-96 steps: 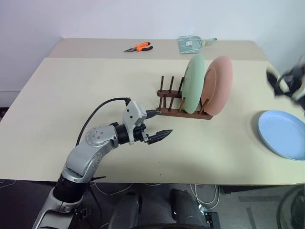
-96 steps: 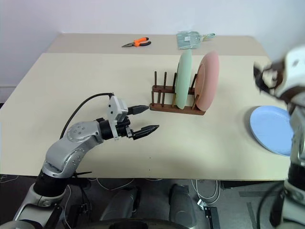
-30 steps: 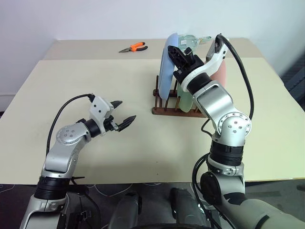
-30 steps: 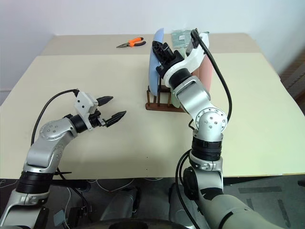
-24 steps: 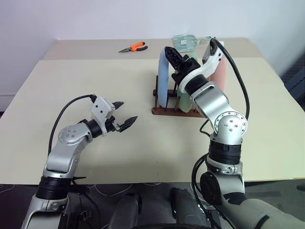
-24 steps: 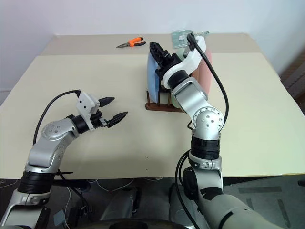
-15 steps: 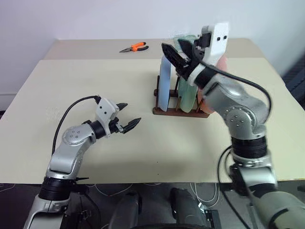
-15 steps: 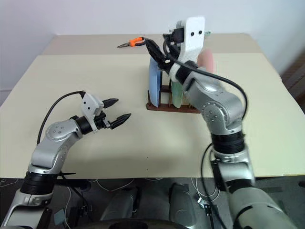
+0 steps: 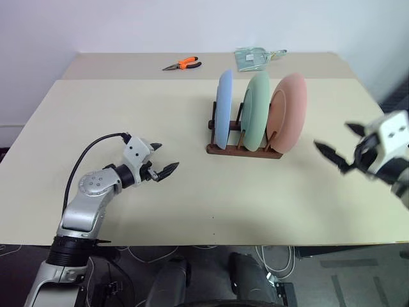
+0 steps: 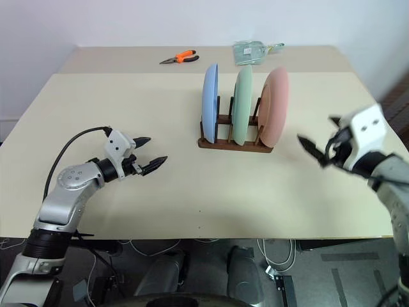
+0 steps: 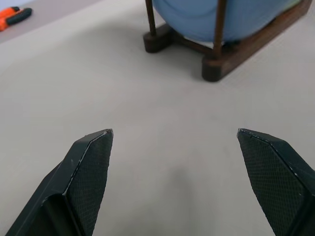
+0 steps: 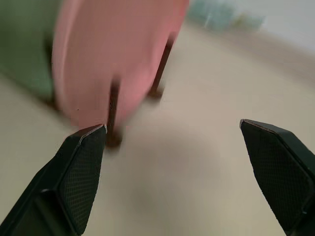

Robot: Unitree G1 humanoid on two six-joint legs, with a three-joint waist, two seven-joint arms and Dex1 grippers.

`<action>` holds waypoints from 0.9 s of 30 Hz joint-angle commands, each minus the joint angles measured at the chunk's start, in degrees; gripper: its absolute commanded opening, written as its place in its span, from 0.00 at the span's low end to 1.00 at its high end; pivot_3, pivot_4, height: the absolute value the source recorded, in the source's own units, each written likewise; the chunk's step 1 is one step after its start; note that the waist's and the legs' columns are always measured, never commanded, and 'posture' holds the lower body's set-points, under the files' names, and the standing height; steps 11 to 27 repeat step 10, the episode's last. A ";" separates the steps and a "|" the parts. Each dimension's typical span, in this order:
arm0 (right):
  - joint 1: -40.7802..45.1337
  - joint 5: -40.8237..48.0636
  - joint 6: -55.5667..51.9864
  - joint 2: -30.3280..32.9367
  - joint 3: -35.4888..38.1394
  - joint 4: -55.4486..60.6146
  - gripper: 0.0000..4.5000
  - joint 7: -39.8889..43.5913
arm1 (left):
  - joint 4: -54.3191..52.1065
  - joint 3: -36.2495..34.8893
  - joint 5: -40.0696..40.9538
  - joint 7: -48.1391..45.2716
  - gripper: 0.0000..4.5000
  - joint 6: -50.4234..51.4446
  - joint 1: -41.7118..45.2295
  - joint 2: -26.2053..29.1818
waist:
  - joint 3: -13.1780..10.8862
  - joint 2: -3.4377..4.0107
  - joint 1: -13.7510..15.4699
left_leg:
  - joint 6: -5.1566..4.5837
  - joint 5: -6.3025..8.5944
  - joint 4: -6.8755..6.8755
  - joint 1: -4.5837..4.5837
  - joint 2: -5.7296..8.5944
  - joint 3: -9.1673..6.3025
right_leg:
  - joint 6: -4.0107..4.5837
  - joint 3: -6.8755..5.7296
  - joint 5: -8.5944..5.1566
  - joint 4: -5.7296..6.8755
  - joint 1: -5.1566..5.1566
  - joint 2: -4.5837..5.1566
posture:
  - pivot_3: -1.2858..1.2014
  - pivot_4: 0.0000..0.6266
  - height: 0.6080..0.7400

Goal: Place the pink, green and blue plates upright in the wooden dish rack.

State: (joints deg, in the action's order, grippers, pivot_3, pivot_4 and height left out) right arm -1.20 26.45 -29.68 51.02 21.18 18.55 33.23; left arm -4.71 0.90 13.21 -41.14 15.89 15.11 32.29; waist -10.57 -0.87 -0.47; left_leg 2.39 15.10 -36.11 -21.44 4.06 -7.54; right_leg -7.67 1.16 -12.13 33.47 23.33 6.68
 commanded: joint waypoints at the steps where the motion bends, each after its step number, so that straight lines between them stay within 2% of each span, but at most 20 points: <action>1: -0.75 -5.46 6.05 -1.53 -2.70 -2.56 0.99 0.54 | -2.49 -0.41 -0.61 -0.09 0.92 -0.85 -1.88 0.67 | 0.01 -0.02 -0.23 | 0.00 0.00 0.00 0.01 0.00 0.00 | 0.00 0.00 0.00 0.00 -0.02 0.00 | 0.52 0.24 1.00; 10: 3.80 -11.65 13.69 -5.28 -7.68 -13.41 0.99 1.45 | -11.39 -1.87 0.01 2.69 0.92 5.42 -5.39 1.35 | -0.02 -0.03 0.02 | 0.01 0.00 0.00 -0.02 0.01 -0.05 | 0.04 -0.01 0.02 -0.02 -0.01 0.03 | 0.52 0.24 1.00; 27: 3.80 -11.65 13.69 -5.28 -7.68 -13.41 0.99 1.45 | -11.39 -1.87 0.01 2.69 0.92 5.42 -5.39 1.35 | -0.02 -0.03 0.02 | 0.01 0.00 0.00 -0.02 0.01 -0.05 | 0.04 -0.01 0.02 -0.02 -0.01 0.03 | 0.52 0.24 1.00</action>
